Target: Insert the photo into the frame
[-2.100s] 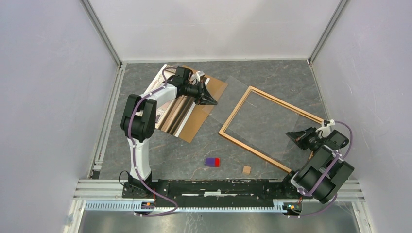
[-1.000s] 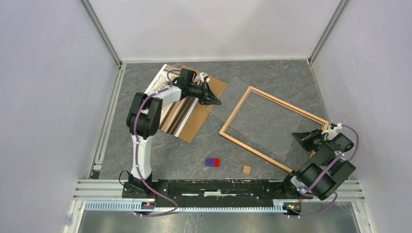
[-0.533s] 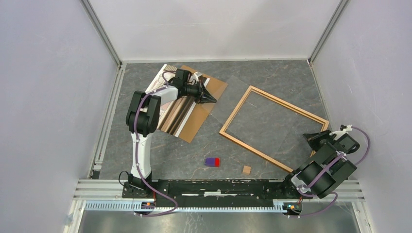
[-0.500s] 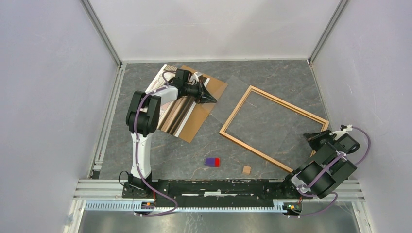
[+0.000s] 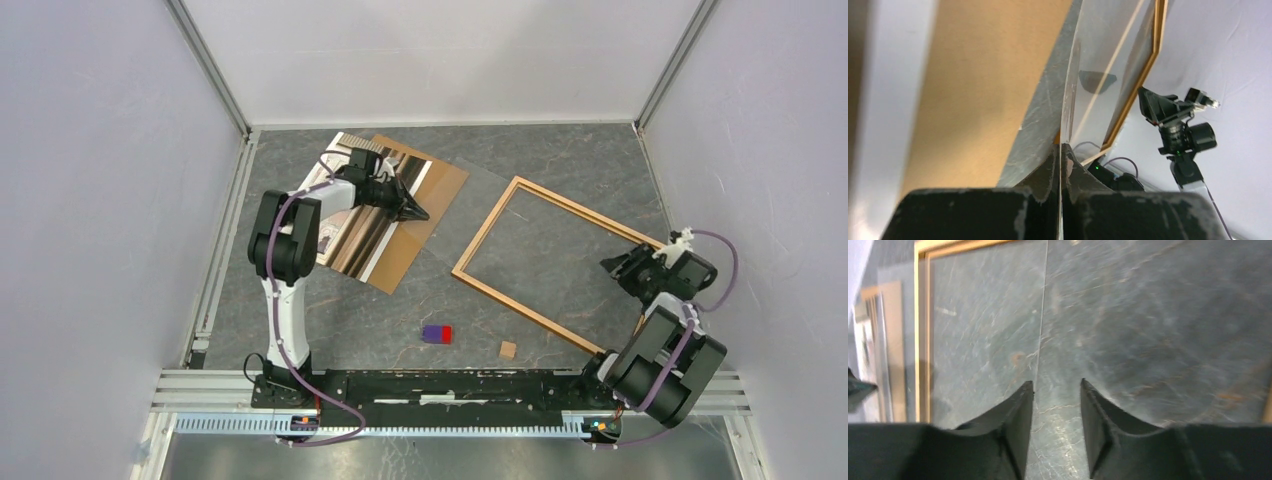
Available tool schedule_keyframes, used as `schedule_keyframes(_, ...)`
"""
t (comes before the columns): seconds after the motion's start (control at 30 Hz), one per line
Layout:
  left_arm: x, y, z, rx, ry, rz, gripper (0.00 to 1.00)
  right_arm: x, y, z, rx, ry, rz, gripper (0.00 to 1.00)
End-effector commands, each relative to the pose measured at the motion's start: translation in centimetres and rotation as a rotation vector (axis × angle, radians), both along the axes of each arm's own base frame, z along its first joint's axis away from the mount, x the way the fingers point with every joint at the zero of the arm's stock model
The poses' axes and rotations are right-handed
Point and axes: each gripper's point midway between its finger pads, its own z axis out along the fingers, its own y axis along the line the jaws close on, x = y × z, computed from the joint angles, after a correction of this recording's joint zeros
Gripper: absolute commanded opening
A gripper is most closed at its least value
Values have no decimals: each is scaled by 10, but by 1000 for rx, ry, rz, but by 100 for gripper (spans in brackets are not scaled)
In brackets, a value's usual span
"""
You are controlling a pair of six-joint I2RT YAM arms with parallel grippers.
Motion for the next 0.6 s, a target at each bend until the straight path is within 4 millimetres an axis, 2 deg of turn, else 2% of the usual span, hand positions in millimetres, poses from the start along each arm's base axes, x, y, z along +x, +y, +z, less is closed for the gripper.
schedule_keyframes(0.0,14,35,15,121,-124,44,2,12,29,10,-49,-35,142,52)
schedule_keyframes(0.1,16,44,4,134,-96,77,2,6,51,-2,-50,-15,218,69)
schedule_keyframes(0.17,22,48,3,123,-80,93,2,4,63,-10,-39,5,263,75)
schedule_keyframes(0.23,24,47,9,111,-86,85,2,6,70,-16,-30,29,299,76)
schedule_keyframes(0.33,24,51,25,120,-109,76,2,21,87,-6,15,-10,361,78)
schedule_keyframes(0.43,26,64,44,170,-162,93,2,35,103,1,9,-19,404,86)
schedule_keyframes(0.5,24,73,48,226,-186,75,2,46,103,1,10,10,408,88)
schedule_keyframes(0.57,20,82,49,259,-193,71,2,65,91,6,-7,19,364,89)
